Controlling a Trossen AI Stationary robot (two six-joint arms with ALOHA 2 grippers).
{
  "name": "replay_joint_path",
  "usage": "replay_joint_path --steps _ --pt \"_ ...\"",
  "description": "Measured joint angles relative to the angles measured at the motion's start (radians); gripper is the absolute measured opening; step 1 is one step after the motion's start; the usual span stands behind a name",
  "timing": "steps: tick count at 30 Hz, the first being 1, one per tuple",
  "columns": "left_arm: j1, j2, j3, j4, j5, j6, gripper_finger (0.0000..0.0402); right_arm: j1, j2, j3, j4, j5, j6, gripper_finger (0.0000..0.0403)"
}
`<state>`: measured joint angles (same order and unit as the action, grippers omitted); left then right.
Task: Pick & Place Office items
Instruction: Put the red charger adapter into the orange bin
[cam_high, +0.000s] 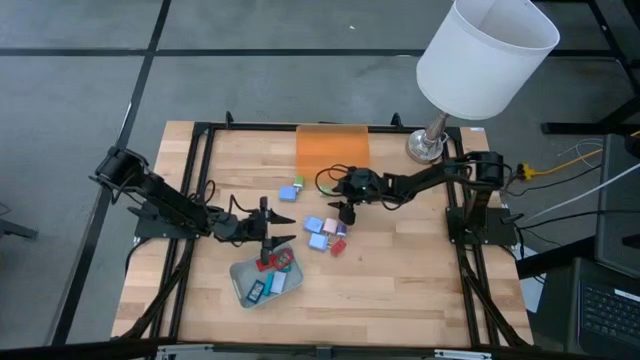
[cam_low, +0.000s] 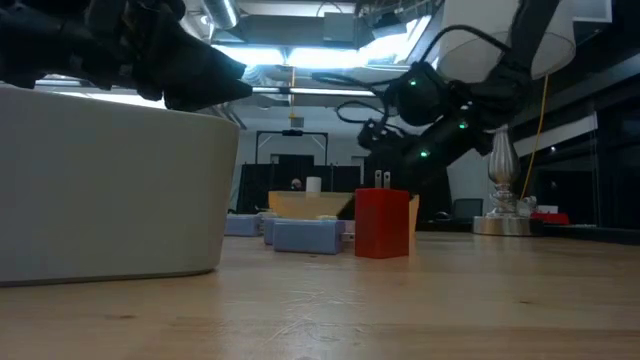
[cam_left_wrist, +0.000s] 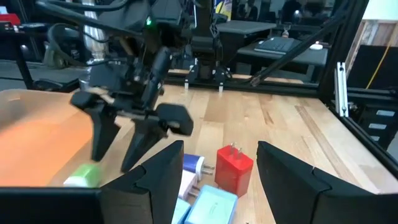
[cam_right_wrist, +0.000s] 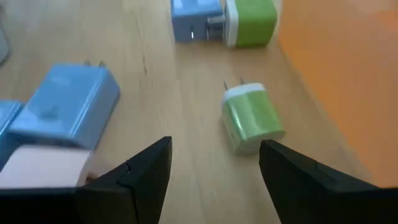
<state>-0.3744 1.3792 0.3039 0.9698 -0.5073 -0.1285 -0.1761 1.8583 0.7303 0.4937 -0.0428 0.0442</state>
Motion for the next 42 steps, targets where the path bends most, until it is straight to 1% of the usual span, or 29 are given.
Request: replay_joint_path --steps 5,8,17,21,25,28,30,33,36,39,42 --pt "0.000 0.000 0.001 0.000 -0.007 -0.015 0.0198 0.000 0.021 0.072 -0.008 -0.049 -0.025 0.0241" --pt "0.000 0.000 0.001 0.000 -0.006 -0.016 0.0198 0.000 0.021 0.101 -0.039 -0.055 -0.031 0.0241" --pt "0.000 0.000 0.001 -0.001 0.002 -0.019 0.0198 -0.006 0.021 0.108 -0.084 -0.047 -0.049 0.0241" --pt "0.000 0.000 0.001 -0.001 0.003 -0.021 0.0198 -0.018 0.044 0.108 -0.083 -0.048 -0.039 0.0241" --pt "-0.005 0.000 0.001 -0.001 0.003 -0.032 0.0198 -0.023 0.070 0.108 -0.091 -0.106 -0.001 0.0241" --pt "-0.013 0.000 0.001 -0.001 0.003 -0.034 0.0198 -0.001 0.069 0.108 -0.097 -0.159 0.020 0.0241" --pt "-0.019 0.000 0.001 -0.001 0.002 -0.034 0.0198 0.019 0.056 0.108 -0.098 -0.188 0.023 0.0241" --pt "-0.019 0.000 0.001 -0.001 0.001 -0.034 0.0198 0.047 0.017 0.108 -0.090 -0.197 0.035 0.0241" --pt "-0.019 0.000 0.001 -0.001 0.002 -0.035 0.0198 0.072 -0.030 0.108 -0.119 -0.211 0.056 0.0241" --pt "-0.019 0.000 0.001 -0.001 0.004 -0.042 0.0198 0.100 -0.080 0.108 -0.188 -0.205 0.082 0.0241" --pt "-0.019 0.000 0.001 -0.001 0.008 -0.042 0.0198 0.151 -0.094 0.108 -0.307 -0.150 0.105 0.0241"
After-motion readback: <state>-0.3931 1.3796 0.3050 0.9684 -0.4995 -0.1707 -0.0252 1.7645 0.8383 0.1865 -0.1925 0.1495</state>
